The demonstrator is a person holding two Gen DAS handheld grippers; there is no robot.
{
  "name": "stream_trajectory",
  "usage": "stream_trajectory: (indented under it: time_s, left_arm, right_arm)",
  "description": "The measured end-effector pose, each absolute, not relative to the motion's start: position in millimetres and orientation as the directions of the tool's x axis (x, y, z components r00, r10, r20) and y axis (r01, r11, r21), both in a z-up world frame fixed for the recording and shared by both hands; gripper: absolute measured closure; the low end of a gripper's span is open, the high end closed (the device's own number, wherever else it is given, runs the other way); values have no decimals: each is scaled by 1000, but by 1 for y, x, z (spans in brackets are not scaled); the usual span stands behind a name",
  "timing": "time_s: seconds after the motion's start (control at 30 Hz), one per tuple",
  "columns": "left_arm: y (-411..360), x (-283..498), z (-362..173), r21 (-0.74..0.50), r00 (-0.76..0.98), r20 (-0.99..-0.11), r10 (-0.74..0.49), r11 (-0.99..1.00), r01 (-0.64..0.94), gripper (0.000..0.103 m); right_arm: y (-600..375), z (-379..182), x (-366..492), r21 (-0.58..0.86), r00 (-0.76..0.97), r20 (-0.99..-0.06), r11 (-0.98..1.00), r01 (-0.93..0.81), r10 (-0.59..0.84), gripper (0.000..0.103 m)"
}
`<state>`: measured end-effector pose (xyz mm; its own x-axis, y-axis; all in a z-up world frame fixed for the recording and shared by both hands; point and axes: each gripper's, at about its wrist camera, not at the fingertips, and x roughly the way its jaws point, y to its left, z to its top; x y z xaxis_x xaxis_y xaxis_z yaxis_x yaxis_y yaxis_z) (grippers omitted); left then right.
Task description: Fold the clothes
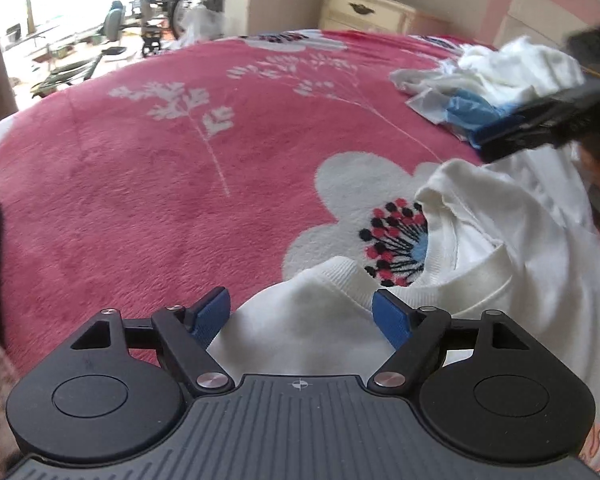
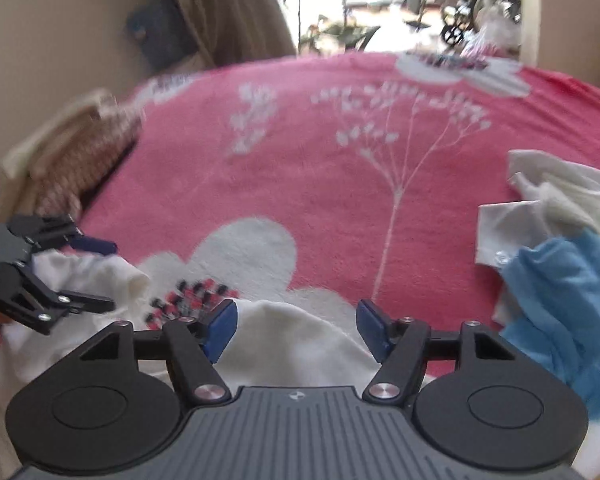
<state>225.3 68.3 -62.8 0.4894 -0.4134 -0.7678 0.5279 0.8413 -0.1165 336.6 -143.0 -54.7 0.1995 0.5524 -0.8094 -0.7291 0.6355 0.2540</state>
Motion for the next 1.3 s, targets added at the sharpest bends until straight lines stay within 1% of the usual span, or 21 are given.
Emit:
stream_trajectory:
  time_s: [0.1, 0.13, 0.17, 0.2, 0.23, 0.27, 0.3, 0.37, 0.4, 0.47, 0.57, 0.63, 0.7, 0.83, 0.9, 0.93, 0.97, 1.03, 1.1, 1.17, 1.3]
  left_arm:
    - [62, 227, -70, -93, 461, -781, -420, 809, 580, 30]
    - [60, 226, -72, -87, 460, -781, -422, 804, 589, 32]
    - [59, 226, -73, -84, 460, -779, -426, 798, 597, 37]
    - [58, 225, -73, -87, 463, -772, -434, 795, 600, 46]
    - [58, 224, -73, -90, 467, -766, -441, 793, 602, 51]
    - [58, 224, -73, -98, 468, -761, -450, 792, 602, 61]
    - [57, 223, -73, -109, 465, -758, -458, 791, 602, 72]
    - [55, 218, -71, -102, 477, -750, -458, 793, 601, 83]
    - [55, 215, -69, -89, 495, -743, -451, 799, 595, 91]
    - [60, 206, -62, -73, 559, -707, -432, 832, 550, 94]
    - [77, 189, -44, -82, 691, -607, -392, 896, 436, 95]
    - [81, 177, -37, -48, 766, -544, -342, 924, 379, 95]
    - [71, 171, -42, 32, 796, -522, -305, 926, 376, 94]
    - [50, 177, -74, 151, 803, -558, -208, 926, 345, 93]
    - [49, 183, -87, 154, 792, -588, -165, 938, 311, 86]
    - [49, 184, -90, 153, 795, -587, -154, 943, 295, 84]
    - [51, 186, -90, 138, 795, -587, -152, 949, 284, 82]
    - [58, 191, -85, 73, 787, -595, -163, 964, 254, 75]
    - [69, 195, -78, -1, 784, -598, -166, 978, 206, 61]
    - [77, 197, -70, -40, 792, -592, -149, 987, 155, 55]
    - [86, 188, -52, -77, 825, -549, -131, 991, 106, 55]
  right_arm:
    - [-129, -70, 339, 213, 172, -848, 619, -756, 502, 35]
    - [-125, -74, 338, 191, 171, -860, 613, -767, 481, 37]
    - [-122, -76, 335, 173, 170, -866, 603, -779, 469, 46]
    - [-122, -74, 330, 164, 171, -864, 586, -794, 474, 53]
    - [-121, -71, 325, 154, 172, -861, 569, -808, 478, 78]
    - [-122, -68, 320, 142, 182, -855, 557, -818, 485, 94]
    - [-125, -62, 314, 125, 208, -841, 553, -824, 499, 94]
    - [-131, -51, 303, 94, 263, -807, 554, -827, 529, 95]
    - [-138, -44, 298, 86, 302, -779, 571, -817, 550, 95]
    - [-153, -32, 287, 50, 416, -713, 632, -773, 565, 95]
    - [-168, -29, 270, 26, 529, -622, 691, -723, 577, 95]
    - [-163, -42, 262, -28, 581, -600, 711, -702, 550, 95]
    - [-153, -60, 266, -63, 601, -610, 724, -686, 516, 95]
    - [-137, -97, 278, -105, 624, -655, 766, -634, 426, 92]
    - [-142, -95, 278, -72, 618, -659, 781, -620, 430, 76]
    - [-145, -91, 277, -49, 610, -659, 784, -619, 441, 54]
    - [-149, -87, 275, -25, 602, -658, 786, -618, 452, 48]
    - [-155, -79, 272, 21, 587, -657, 789, -614, 474, 48]
    - [-162, -71, 269, 67, 572, -654, 791, -609, 496, 49]
    - [-169, -63, 266, 113, 557, -650, 790, -602, 517, 49]
    - [-183, -47, 260, 204, 528, -638, 784, -586, 561, 53]
